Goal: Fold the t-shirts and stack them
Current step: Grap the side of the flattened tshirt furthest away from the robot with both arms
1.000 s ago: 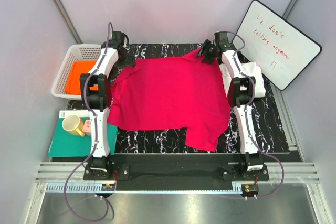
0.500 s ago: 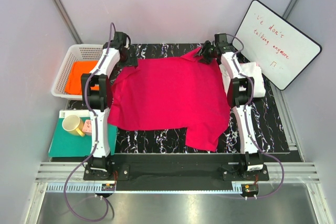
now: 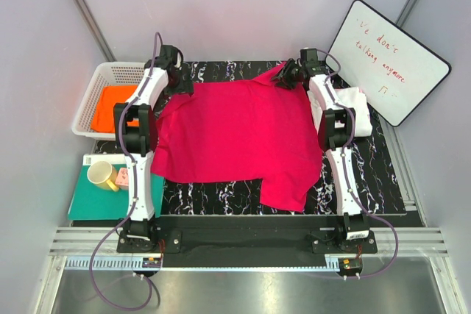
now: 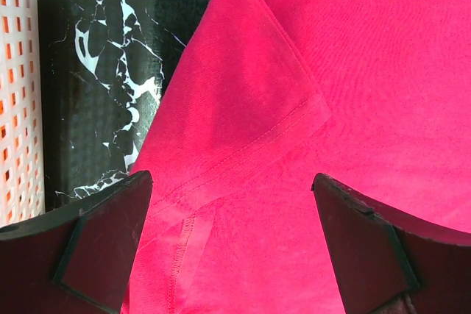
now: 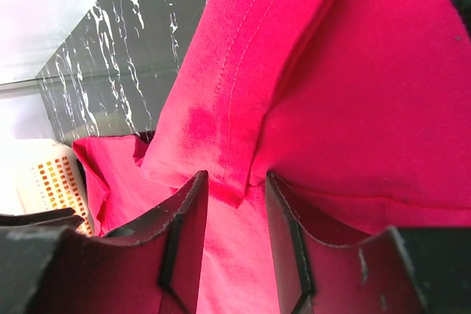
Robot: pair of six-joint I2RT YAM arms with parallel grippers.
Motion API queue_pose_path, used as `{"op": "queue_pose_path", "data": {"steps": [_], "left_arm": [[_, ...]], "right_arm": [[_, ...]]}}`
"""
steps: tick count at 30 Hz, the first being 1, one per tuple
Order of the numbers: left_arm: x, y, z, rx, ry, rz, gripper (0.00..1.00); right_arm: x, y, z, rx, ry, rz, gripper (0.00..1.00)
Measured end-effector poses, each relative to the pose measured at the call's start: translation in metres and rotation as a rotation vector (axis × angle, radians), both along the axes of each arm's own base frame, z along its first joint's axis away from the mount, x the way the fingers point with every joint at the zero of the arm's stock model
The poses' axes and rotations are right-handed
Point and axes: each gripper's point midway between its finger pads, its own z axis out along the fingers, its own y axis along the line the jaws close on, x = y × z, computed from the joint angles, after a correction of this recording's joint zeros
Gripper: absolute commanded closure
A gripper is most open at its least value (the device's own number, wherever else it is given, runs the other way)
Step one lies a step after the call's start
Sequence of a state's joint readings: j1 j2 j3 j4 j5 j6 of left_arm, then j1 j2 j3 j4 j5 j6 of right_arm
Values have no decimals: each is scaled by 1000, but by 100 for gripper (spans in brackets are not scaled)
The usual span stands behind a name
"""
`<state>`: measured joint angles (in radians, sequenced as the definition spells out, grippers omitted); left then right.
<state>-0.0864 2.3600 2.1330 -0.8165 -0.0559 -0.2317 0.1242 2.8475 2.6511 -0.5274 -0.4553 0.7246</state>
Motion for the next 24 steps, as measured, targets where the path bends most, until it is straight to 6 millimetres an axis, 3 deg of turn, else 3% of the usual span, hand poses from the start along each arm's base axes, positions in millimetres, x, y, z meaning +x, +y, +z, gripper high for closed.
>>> {"op": "queue_pose_path", "data": {"steps": [24], "left_arm": [[-1,-10,0,12,0,-39,3]], "right_arm": [[-5,6,24,33,-12,24,57]]}}
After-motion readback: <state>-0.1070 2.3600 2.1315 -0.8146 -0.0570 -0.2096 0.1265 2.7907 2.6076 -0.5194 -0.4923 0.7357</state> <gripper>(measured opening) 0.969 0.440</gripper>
